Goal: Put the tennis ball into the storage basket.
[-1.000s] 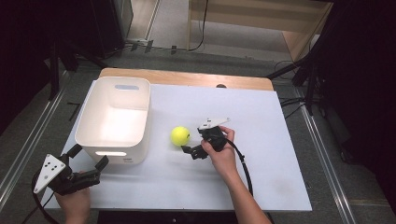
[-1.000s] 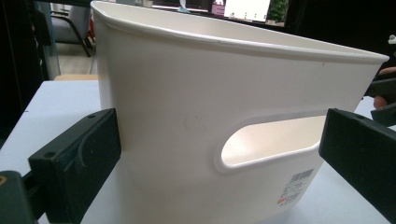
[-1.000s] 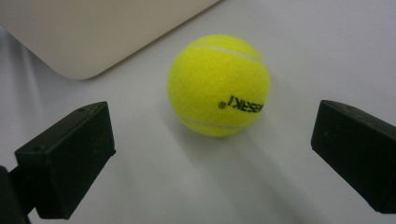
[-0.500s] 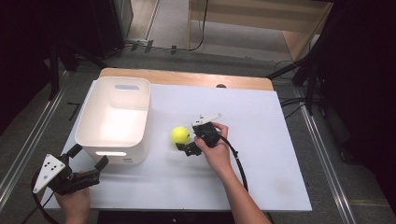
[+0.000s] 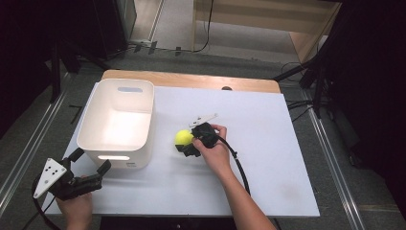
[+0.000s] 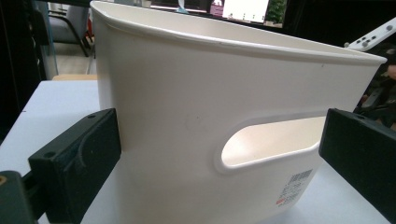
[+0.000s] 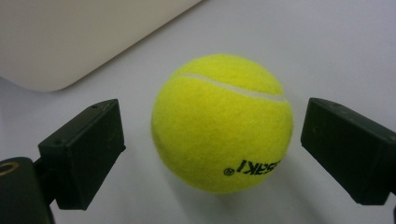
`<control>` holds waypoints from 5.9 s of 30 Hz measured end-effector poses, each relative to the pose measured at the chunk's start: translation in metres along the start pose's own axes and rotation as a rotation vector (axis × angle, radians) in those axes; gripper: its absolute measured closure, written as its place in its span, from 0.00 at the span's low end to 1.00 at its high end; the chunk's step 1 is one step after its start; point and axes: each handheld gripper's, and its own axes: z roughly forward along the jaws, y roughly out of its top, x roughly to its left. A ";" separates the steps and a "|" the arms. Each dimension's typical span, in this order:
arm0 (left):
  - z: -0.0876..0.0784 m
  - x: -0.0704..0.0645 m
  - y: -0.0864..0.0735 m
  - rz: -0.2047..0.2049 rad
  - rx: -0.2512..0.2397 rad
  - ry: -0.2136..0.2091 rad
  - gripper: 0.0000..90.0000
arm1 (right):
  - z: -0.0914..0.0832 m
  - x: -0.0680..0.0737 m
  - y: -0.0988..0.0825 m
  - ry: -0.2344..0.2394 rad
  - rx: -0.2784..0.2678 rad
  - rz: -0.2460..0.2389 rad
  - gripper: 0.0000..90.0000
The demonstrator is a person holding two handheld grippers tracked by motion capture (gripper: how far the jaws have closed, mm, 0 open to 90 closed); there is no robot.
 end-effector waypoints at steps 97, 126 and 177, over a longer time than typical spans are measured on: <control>-0.001 0.002 0.000 -0.011 -0.003 -0.017 0.00 | -0.039 0.028 0.122 0.116 0.052 -0.102 0.26; -0.002 0.002 0.000 -0.010 -0.002 -0.020 0.00 | -0.041 0.059 0.158 0.136 0.002 -0.187 0.26; -0.003 0.002 0.001 -0.011 -0.007 -0.019 0.00 | 0.016 0.091 0.155 0.196 0.085 -0.252 0.26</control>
